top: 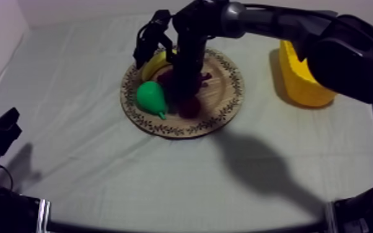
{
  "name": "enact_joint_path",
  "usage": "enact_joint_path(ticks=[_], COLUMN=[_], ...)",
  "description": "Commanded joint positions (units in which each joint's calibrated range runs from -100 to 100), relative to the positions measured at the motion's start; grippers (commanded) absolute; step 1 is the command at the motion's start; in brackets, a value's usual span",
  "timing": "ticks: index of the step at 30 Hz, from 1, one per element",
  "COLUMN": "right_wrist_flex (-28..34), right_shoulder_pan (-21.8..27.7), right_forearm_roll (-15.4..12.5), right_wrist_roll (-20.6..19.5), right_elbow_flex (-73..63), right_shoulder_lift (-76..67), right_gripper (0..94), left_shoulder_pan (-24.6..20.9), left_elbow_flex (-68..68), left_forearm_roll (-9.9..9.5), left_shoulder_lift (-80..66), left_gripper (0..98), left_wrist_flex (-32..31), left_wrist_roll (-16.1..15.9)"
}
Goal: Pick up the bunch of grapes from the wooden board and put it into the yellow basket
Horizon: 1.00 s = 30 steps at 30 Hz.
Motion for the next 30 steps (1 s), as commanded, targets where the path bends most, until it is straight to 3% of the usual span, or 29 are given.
enact_joint_path(ticks=[1, 15, 25, 30], right_wrist_flex=[-0.16, -1.45, 0.25, -0.15], right_shoulder_pan=[0.05, 4.35, 13.16, 17.71], right_forearm_roll=[-0.32, -3.15, -5.61, -5.09], right_wrist_roll=[0.25, 0.99, 0.11, -2.55], right_elbow_flex=[1.32, 14.65, 25.60, 31.39], right_shoulder_lift=[-1.32, -24.18, -44.58, -51.75], right_gripper=[43.8, 42.1, 42.0, 41.6], left_shoulder_pan=[0.02, 0.02, 0.02, 0.02], left_elbow_flex=[-0.02, -0.02, -0.02, -0.02], left_forearm_roll=[0.00, 0.00, 0.00, 0.00], left_shoulder_lift=[0.00, 0.00, 0.00, 0.00], left_gripper=[0.0, 0.0, 0.0, 0.0], left_wrist_flex=[-0.02, -0.02, -0.02, -0.02], left_wrist_roll=[0.00, 0.00, 0.00, 0.00])
